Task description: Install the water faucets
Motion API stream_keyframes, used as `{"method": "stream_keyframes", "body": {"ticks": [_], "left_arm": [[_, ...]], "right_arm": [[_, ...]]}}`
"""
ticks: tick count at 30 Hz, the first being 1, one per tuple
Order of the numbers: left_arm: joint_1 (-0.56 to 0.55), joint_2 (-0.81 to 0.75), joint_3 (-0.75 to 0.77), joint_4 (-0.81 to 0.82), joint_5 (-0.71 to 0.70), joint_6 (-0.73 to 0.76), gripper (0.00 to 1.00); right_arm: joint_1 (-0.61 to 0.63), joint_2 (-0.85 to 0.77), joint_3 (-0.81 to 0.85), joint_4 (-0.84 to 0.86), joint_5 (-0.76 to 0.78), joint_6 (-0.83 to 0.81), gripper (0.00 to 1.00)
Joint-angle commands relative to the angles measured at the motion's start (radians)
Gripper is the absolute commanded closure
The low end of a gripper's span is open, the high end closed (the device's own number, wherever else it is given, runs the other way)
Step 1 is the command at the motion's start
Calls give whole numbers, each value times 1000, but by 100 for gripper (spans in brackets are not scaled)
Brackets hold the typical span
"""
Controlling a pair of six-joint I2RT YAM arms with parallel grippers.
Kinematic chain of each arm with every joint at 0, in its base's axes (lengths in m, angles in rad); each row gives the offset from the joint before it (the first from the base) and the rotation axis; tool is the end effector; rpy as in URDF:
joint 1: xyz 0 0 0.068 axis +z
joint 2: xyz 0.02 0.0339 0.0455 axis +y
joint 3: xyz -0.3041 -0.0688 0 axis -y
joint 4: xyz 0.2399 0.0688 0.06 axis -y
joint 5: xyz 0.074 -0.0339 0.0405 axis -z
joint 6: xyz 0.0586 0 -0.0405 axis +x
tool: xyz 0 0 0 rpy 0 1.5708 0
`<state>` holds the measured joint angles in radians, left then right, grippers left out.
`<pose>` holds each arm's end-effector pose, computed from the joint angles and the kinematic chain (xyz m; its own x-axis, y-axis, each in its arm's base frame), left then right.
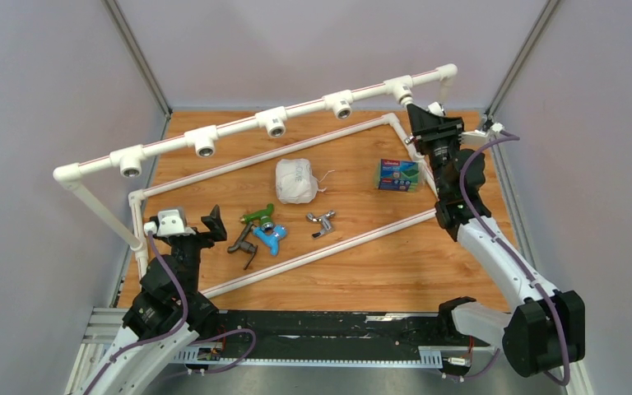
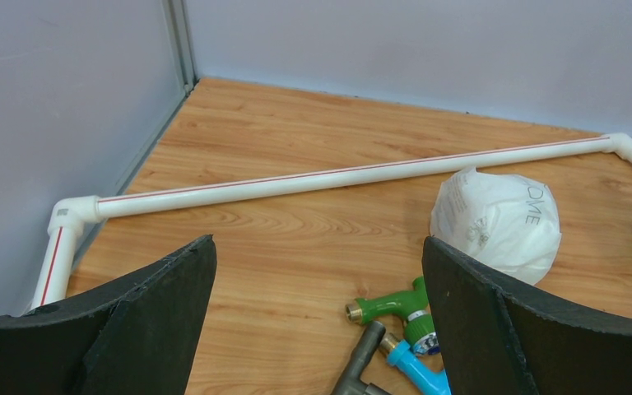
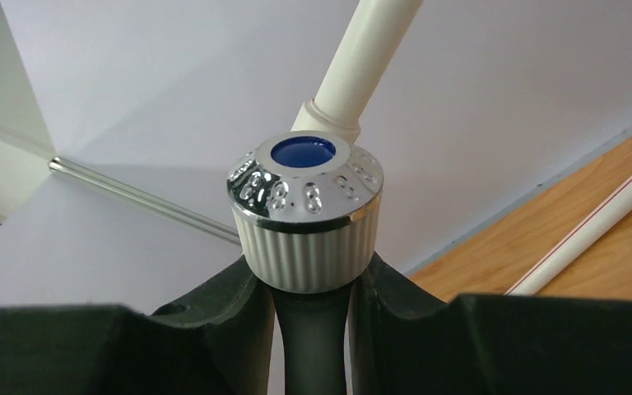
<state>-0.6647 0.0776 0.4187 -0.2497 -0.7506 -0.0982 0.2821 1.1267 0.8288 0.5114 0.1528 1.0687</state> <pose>0.0555 0.0073 0.2845 0.0797 -0.1535 -0.9849 -0.0761 0.9842 -0.1596 0.2572 0.0653 0.4030 -0.0180 0.8968 -0.4421 -0.2420 0.4251 0.8722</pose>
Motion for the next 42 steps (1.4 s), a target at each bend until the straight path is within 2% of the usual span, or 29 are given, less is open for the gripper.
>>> {"method": "stream_keyframes", "body": {"ticks": [1,3,6,7,10,12,18,21,26,30,42], "left_arm": [[8,-10,22,17,-3,8,0],[8,-10,22,17,-1,8,0],[8,-12,22,18,0,6,0],[8,-12,22,17,0,6,0],[8,-10,20,18,0,9,0],[8,-10,22,18,0,9,0],[10,-13,22,18,0,9,0],[10,-13,22,18,2,11,0],[11,-16,22,18,-3,9,0],[13,-16,20,20,-1,11,0],[14,-16,20,18,2,12,0]], "right_arm": [[-14,-1,-16,85,13,281,65],[-36,-28,-28,90,-7,185,42],[-90,-94,-63,61,-28,45,17],[-110,-119,-74,50,-35,13,0],[-176,-188,-95,20,-105,-135,0],[-207,-234,-77,-13,-181,-337,0],[-208,-295,101,-282,-386,-1225,0],[-202,-300,164,-410,-368,-1575,0],[-169,-308,159,-504,-369,-2173,0],[-155,-318,83,-492,-360,-2579,0],[-21,-208,118,-422,-288,-2811,0]]}}
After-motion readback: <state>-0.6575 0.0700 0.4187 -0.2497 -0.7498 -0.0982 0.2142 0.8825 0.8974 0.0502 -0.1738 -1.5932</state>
